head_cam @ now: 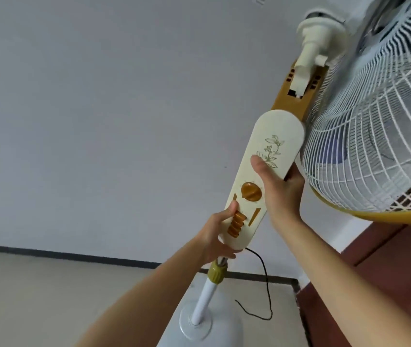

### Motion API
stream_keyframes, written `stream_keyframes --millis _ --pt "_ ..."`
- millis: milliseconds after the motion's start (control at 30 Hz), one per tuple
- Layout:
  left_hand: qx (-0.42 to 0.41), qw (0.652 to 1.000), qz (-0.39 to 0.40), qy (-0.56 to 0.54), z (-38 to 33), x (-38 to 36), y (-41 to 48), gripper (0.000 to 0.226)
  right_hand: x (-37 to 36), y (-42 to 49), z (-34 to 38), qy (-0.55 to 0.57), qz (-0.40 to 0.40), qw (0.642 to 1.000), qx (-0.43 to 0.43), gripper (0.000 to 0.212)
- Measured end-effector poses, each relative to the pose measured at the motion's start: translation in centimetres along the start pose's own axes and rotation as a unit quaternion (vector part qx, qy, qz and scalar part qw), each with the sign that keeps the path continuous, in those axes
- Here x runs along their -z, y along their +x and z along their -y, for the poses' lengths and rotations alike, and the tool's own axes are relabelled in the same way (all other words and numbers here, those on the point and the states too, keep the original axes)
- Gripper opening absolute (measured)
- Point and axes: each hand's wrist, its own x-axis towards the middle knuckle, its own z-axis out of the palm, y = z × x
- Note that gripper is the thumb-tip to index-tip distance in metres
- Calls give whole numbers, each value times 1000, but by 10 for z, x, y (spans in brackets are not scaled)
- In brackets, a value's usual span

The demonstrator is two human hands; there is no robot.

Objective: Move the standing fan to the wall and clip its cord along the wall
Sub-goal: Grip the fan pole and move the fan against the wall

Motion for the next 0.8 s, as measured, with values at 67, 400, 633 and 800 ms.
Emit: stream_keyframes --millis 67,400,633,800 --pt "-25 999 -26 -19 -3 24 -21 92 -28 -10 1 18 23 1000 -7 37" --pt "-115 985 -110 -68 -37 174 -117 83 -206 -63 2 57 140 988 -18 48" --pt "-145 975 -126 -116 -73 324 -200 66 -379 -118 -1 61 190 980 -21 45" --pt "-167 965 -158 -127 -97 422 -254 64 -493 -152 -10 70 224 972 -30 46"
